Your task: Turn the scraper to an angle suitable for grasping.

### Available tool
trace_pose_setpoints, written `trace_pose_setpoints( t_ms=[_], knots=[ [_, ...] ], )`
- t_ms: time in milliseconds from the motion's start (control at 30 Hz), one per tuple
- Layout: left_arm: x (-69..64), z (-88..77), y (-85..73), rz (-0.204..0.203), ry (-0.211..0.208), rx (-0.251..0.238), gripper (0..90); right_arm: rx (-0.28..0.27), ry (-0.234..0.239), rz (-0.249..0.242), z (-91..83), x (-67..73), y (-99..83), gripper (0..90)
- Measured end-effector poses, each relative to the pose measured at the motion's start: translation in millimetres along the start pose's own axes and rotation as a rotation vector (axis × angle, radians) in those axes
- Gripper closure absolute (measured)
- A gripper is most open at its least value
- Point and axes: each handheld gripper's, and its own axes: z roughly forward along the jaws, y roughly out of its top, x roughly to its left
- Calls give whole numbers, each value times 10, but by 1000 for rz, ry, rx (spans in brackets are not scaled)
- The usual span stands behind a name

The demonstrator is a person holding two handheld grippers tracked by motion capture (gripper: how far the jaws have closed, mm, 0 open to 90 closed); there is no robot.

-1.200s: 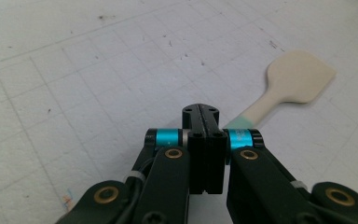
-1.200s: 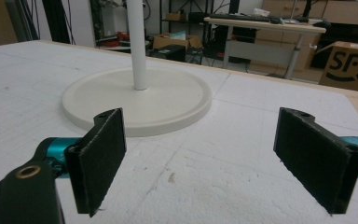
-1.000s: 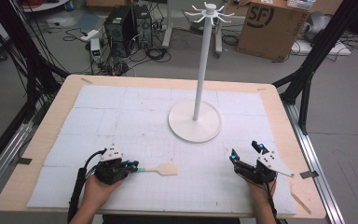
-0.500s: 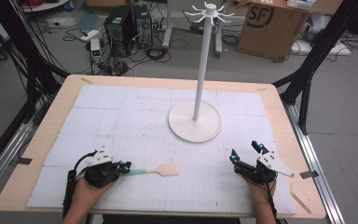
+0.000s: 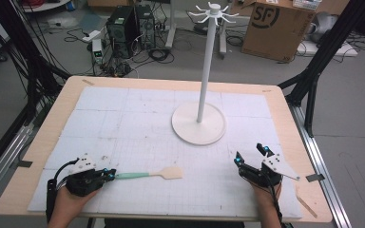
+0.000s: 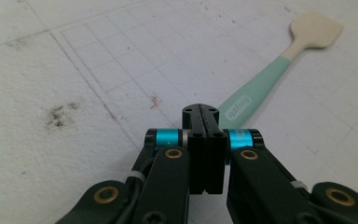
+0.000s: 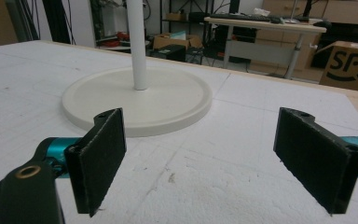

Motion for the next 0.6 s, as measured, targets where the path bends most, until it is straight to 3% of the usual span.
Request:
trace_pose_setpoints(
  t_ms=[267, 600],
  knots=[
    [14, -23, -30, -9, -13, -2, 899, 0, 1, -1, -1, -2, 0, 161],
    [-89, 73, 27, 1, -26, 1, 899, -1, -1, 0, 1, 1, 0, 161]
  ],
)
